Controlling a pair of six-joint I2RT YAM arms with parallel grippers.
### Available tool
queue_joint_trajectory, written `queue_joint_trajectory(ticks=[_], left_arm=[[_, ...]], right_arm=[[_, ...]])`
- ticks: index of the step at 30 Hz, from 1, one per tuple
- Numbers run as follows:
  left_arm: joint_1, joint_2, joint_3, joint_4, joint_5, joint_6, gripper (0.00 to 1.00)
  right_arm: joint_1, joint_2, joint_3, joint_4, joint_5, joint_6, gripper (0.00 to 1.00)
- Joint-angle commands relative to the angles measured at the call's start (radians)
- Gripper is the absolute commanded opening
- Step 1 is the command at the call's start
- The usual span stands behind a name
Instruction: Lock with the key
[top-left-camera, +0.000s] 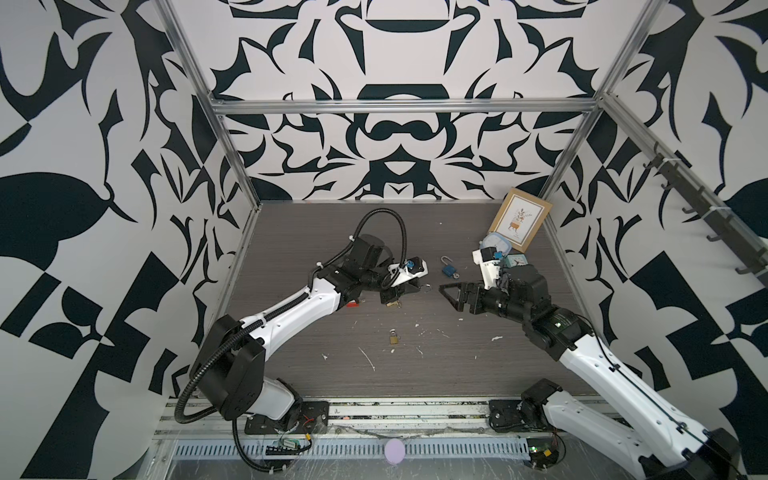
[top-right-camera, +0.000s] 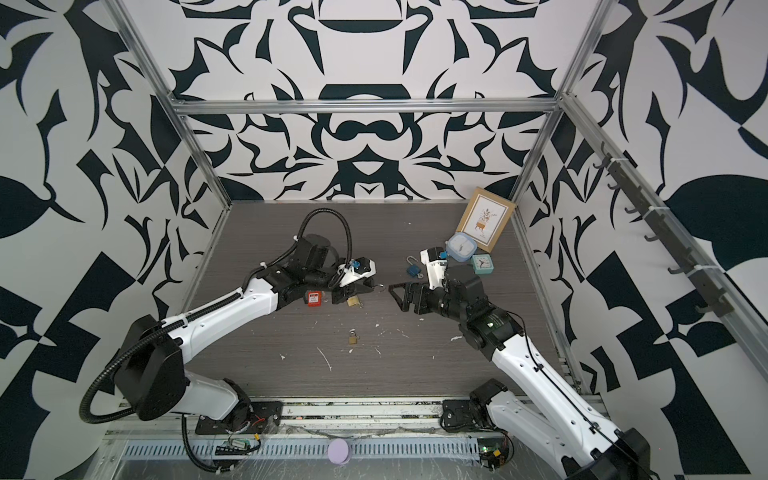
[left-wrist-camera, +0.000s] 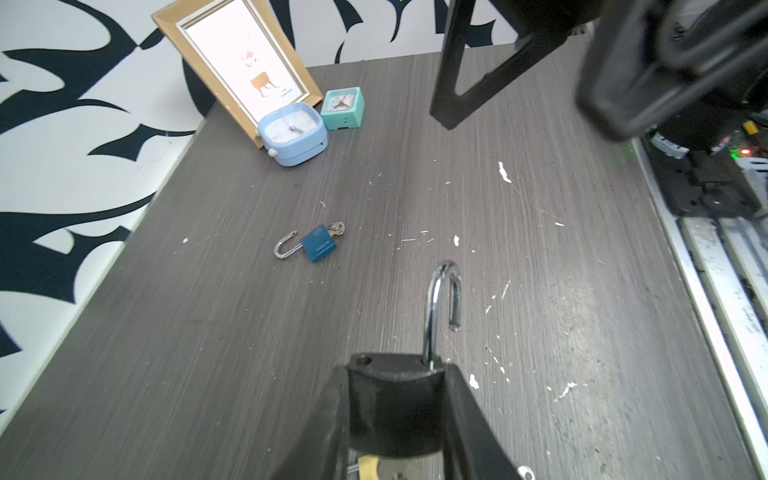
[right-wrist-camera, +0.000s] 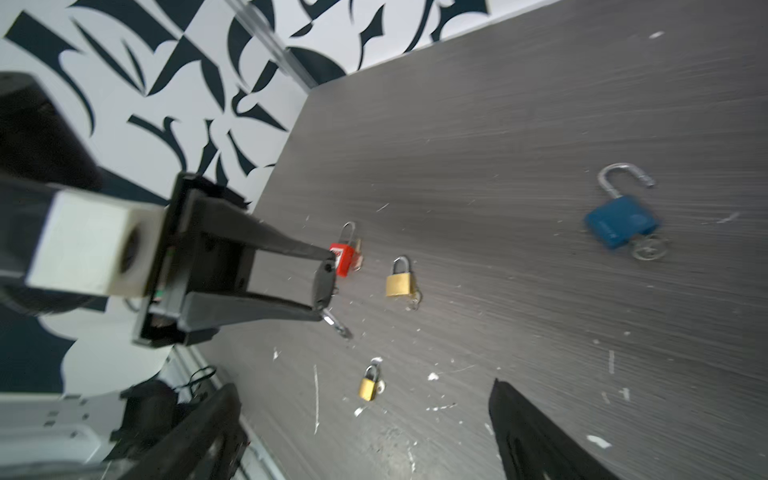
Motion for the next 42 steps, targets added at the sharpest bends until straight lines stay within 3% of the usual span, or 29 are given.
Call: queue_joint_trajectory(ticks=[1, 6, 16, 22, 38, 42], left_arm=[[0.023, -0.018, 0.025, -0.001, 0.188, 0.038, 0.0], [0.036, -0.003, 0.041, -0.039, 0.253, 0.043, 0.0], [0.041, 0.037, 0.117, -0.124, 0.281, 0.026, 0.0], [0.04, 0.053, 0.148, -0.183, 0.296, 0.027, 0.0], [0.036, 0.039, 0.136, -0.233, 0.315, 0.05, 0.0], [0.032, 0.032, 0.122, -0.232, 0.265, 0.082, 0.0]], right_arm=[[0.0, 0.019, 0.069, -0.026, -0.205, -0.069, 0.93], [0.0, 0.039, 0.089, -0.059, -0.2, -0.091, 0.9], [0.003, 0.101, 0.103, -0.105, -0.22, -0.115, 0.78], [0.003, 0.147, 0.12, -0.109, -0.142, -0.126, 0.73], [0.002, 0.271, 0.19, -0.049, 0.016, -0.087, 0.7], [0.002, 0.243, 0.198, -0.07, 0.027, -0.067, 0.71]])
